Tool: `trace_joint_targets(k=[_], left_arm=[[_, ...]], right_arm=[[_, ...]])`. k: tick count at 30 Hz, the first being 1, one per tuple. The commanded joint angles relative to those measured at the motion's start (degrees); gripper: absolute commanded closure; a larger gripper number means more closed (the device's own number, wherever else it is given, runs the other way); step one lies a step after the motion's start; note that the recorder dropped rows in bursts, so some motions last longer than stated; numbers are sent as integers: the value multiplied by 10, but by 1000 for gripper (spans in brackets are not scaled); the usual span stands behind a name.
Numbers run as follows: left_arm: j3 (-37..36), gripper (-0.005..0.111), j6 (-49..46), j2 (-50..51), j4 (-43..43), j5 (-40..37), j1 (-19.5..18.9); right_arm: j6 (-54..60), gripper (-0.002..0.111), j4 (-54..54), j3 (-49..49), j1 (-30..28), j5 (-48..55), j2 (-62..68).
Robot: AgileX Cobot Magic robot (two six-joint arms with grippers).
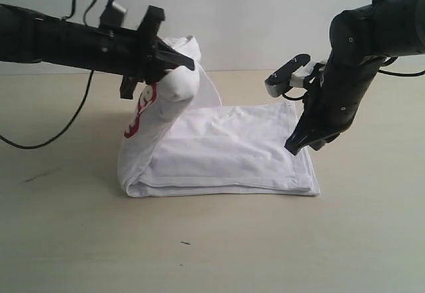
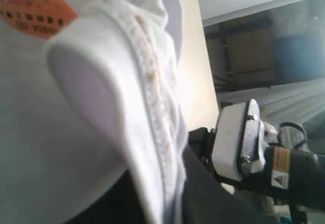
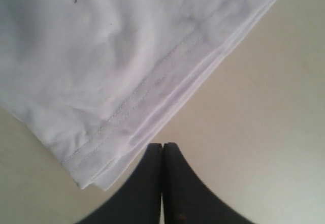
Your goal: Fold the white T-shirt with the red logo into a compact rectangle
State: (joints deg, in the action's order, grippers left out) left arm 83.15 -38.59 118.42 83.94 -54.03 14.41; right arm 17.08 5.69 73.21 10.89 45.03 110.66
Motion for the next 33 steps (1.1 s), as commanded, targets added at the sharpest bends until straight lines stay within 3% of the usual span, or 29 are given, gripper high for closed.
trace_joint_targets(k=[1,7,15,18,20,23,26,28,33], left_arm=[[3,107,-2,-3,29,104,51],[30,103,-14,41,37,104,93],[85,38,-18,97,50,76,148],[106,26,-22,104,40,40,140],[121,31,-22,102,6,4,112],[128,57,-12,102,-104,-64,57],[120,81,36,102,-264,-72,35],[120,84,69,107,-336,-62,33],[120,84,73,125,-353,-67,33]], right_arm=[[-7,108,5,3,-2,-9,-7],[-8,108,3,3,-2,-14,-7],[-7,108,3,3,-2,-18,-7],[-8,108,3,3,-2,-19,-7],[-8,108,5,3,-2,-18,-7],[-8,108,1,3,-2,-21,-7],[61,108,-72,3,-2,-36,-7],[72,108,-108,3,-2,-68,-5],[69,108,-163,3,-2,-87,31]])
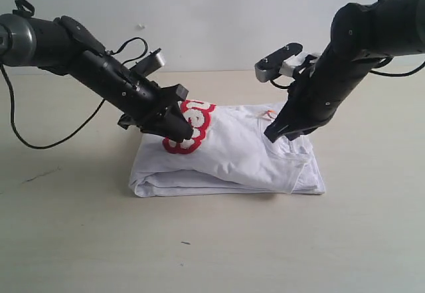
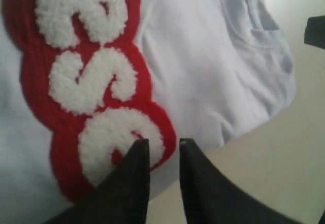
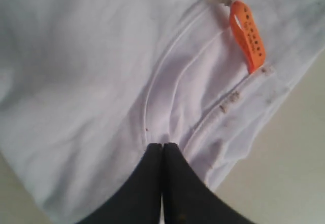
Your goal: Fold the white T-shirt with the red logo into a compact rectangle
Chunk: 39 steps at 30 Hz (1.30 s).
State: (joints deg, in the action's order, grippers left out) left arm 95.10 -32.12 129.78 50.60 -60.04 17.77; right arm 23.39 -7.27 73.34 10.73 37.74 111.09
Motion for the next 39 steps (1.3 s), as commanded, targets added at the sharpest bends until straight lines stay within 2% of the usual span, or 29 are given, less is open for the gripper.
trace_joint_targets(k=[1,5,6,8,9,14,20,25,29,32,33,35,39], left_arm=[[0,84,9,18,-28,-14,0],[0,80,9,44,-77,-67,0],[0,73,19,52,-113,-99,0],[0,61,52,54,-184,-99,0],[0,59,61,54,-203,-99,0],[-4,57,89,54,-277,-99,-2],[-49,57,89,52,-269,-99,-6],[-72,57,53,-1,-171,-99,-6],[-72,57,29,-45,-148,-99,-6],[-72,57,13,-86,-136,-94,-14],[-72,58,10,-92,-137,-55,-14],[-72,61,10,-85,-137,-1,-14],[-72,61,9,-53,-131,64,-13]], right_arm=[[5,108,-33,2,0,-14,38],[1,108,-30,2,0,-35,77],[-6,108,-30,2,0,-46,89],[-15,108,-30,2,0,-68,101],[-23,108,-30,2,0,-76,102],[-41,108,-30,2,0,-85,103],[-33,108,-22,2,0,-49,103],[-35,108,7,2,0,-77,72],[-35,108,-2,2,0,-79,44],[19,108,-41,2,0,-16,28],[58,108,-53,2,0,18,28],[66,108,-57,2,0,41,28],[66,108,-62,2,0,50,28]])
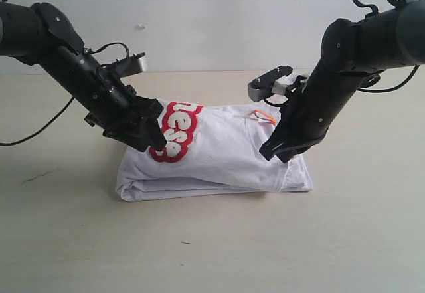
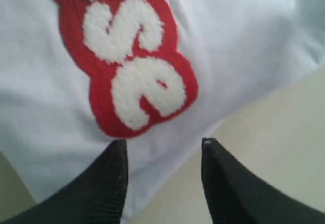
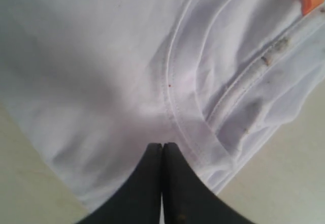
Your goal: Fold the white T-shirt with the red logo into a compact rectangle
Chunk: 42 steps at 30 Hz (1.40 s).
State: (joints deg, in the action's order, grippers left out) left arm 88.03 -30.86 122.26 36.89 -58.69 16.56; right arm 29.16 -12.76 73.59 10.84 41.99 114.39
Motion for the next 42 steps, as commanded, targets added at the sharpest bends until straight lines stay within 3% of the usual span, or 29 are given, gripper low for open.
trace_joint_targets(k=[1,13,19,28,42], left_arm=[[-1,61,-4,25,8,51,-1],[-2,61,-4,79,-22,-31,-1],[-3,61,15,81,-96,-90,-2],[-3,61,30,81,-103,-105,-6],[-4,61,31,81,-87,-113,-6]], right_arm=[[8,108,-7,0,-2,8,-4],[-18,108,-20,0,-2,-46,41],[20,108,-21,0,-2,11,54],[83,108,-16,0,16,133,54],[65,108,-13,0,72,149,54]])
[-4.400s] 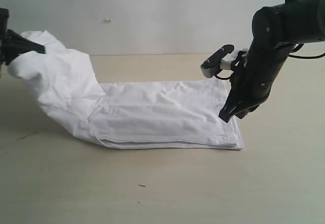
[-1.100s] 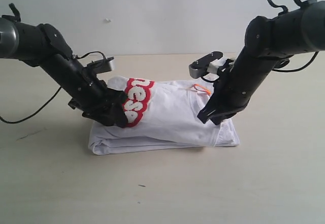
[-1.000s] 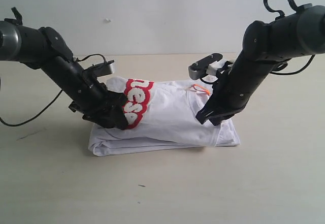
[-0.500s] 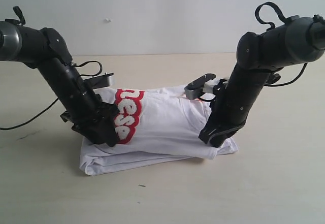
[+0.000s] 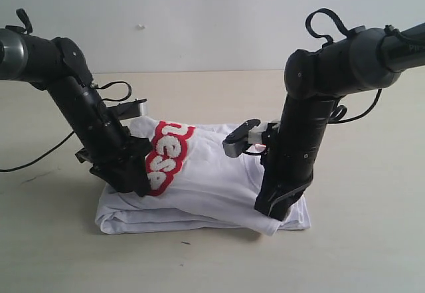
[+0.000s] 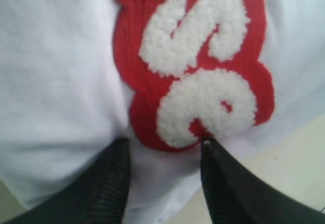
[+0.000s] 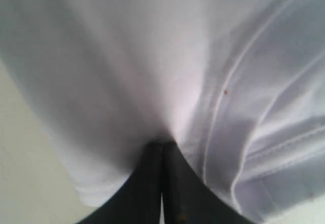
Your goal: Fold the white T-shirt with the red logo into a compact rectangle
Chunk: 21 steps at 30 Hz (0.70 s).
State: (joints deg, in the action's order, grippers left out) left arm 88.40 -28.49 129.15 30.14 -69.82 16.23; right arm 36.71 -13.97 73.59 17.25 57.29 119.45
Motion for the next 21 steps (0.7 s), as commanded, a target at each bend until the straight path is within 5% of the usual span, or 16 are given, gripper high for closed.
trace_joint_targets(k=[1,21], left_arm=[[-8,61,7,12,-18,-1,-3],[-8,61,7,-85,47,-1,-22]], right_arm=[[-14,108,1,0,8,-4,3],[-94,108,91,0,8,-63,-36]])
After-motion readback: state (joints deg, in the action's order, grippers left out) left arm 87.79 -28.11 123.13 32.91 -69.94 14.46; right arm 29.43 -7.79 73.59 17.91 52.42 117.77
